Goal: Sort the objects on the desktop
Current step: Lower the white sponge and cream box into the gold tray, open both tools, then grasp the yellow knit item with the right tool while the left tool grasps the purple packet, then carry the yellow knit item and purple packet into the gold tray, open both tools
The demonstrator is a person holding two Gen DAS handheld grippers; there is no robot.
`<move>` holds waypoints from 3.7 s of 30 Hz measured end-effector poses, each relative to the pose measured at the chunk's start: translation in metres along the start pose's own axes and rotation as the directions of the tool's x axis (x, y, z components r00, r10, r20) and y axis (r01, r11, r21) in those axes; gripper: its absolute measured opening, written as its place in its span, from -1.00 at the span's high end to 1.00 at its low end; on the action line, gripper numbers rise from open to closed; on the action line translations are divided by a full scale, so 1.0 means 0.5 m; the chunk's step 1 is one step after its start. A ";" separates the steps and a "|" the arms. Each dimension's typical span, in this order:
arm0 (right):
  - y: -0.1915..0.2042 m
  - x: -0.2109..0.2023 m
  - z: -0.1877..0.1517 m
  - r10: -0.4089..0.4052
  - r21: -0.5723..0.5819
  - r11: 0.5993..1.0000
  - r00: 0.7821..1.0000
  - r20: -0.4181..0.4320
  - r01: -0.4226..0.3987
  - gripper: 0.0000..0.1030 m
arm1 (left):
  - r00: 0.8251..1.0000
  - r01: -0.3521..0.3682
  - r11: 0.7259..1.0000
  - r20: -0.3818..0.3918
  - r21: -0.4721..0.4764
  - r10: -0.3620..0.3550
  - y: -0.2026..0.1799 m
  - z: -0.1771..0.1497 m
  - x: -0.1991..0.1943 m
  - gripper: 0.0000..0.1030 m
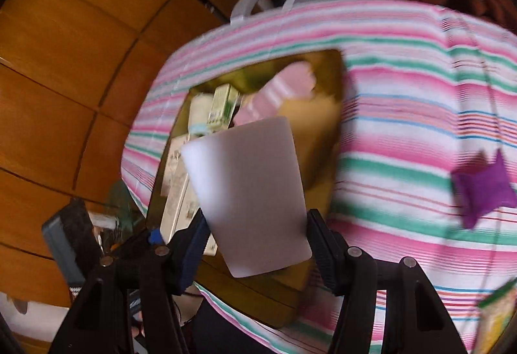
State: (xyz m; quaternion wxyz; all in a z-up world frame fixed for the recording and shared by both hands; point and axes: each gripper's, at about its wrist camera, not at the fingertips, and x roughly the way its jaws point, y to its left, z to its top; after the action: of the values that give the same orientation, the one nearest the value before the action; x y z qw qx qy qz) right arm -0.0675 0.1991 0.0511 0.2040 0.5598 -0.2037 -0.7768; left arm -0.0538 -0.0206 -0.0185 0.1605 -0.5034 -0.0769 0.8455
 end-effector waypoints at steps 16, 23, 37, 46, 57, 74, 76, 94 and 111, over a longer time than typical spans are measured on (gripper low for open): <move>0.066 0.157 0.050 0.006 0.101 0.995 0.999 -0.036 -0.002 -0.61 | 0.993 -0.110 0.994 0.030 0.014 0.110 0.058 0.020 0.000 -0.10; 0.089 0.080 0.034 0.073 0.023 0.997 0.996 0.048 -0.074 -0.61 | 0.981 -0.127 0.990 0.143 -0.055 0.134 0.048 0.029 -0.065 -0.11; -0.033 -0.091 -0.050 -0.113 -0.015 0.993 0.972 0.205 0.118 -0.61 | 0.996 0.017 1.000 0.085 -0.024 -0.015 -0.078 0.008 -0.035 -0.11; -0.214 -0.194 -0.109 -0.290 0.123 0.956 0.927 0.239 0.267 -0.61 | 0.995 0.079 0.975 0.042 0.207 -0.089 -0.253 -0.024 -0.011 -0.12; -0.489 -0.393 -0.113 -0.568 0.423 0.799 0.768 0.296 0.428 -0.68 | 0.988 0.156 0.919 -0.064 0.362 -0.142 -0.409 -0.036 0.054 -0.14; -0.671 -0.360 0.009 -0.607 0.424 0.767 0.759 0.235 0.482 -0.63 | 0.982 0.166 0.894 -0.152 0.416 -0.112 -0.503 -0.003 0.174 -0.19; -0.683 -0.343 0.013 -0.596 0.402 0.775 0.776 0.207 0.488 -0.29 | 0.982 0.163 0.892 -0.160 0.422 -0.104 -0.514 0.004 0.196 -0.19; -0.715 -0.339 -0.007 -0.502 0.476 0.796 0.848 0.171 0.375 0.15 | 0.964 0.234 0.876 -0.214 0.422 -0.154 -0.548 0.024 0.299 -0.17; -0.689 -0.328 -0.003 -0.495 0.440 0.814 0.850 0.181 0.380 0.16 | 0.964 0.259 0.935 -0.119 0.242 -0.237 -0.460 -0.013 0.284 0.46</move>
State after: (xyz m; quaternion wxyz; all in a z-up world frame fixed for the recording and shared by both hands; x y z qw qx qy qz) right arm -0.0493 0.5756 -0.0081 -0.1287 0.5020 -0.2448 -0.8194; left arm -0.0662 0.2441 -0.0721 0.3324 -0.5014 -0.0233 0.7984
